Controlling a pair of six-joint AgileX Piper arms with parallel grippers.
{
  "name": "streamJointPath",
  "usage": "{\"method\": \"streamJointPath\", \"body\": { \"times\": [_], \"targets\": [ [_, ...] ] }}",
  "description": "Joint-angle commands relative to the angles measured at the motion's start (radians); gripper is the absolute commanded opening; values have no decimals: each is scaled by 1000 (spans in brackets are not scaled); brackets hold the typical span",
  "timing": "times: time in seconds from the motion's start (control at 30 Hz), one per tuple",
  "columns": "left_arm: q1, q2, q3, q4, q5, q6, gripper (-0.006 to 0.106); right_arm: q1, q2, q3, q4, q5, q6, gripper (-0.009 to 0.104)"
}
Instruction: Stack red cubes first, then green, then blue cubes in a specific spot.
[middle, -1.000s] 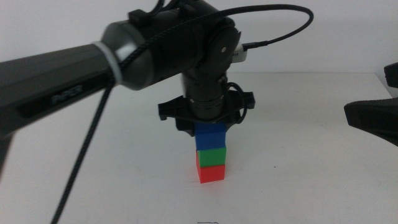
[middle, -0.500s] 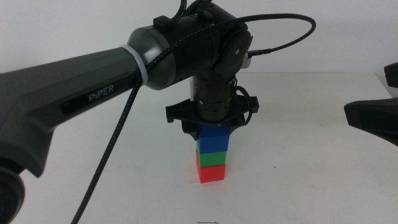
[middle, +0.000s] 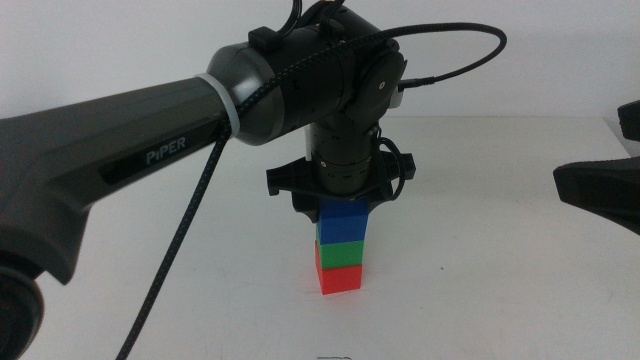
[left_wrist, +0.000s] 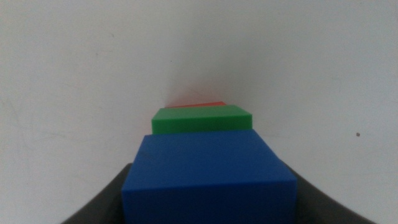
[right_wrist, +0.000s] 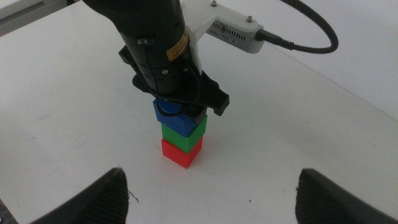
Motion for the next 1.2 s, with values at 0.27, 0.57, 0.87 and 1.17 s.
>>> {"method": "streamJointPath", "body": {
  "times": [0.27,0.57,0.87,1.17],
  "targets": [
    [-4,-40,-34,14,-29,-37,5,-7,-6,-23,8,-63,-14,94],
    [-4,-40,-34,42,-30,-29,78,-7,-6,-23,8,-63,-14,94],
    [-4,-65,-40,26,-30,29,90,-7,-6,-23,8,-63,-14,94],
    [-4,-180,-125,-57,-3,269,90,-7,-6,-23,8,-63,-14,94]
  ]
}}
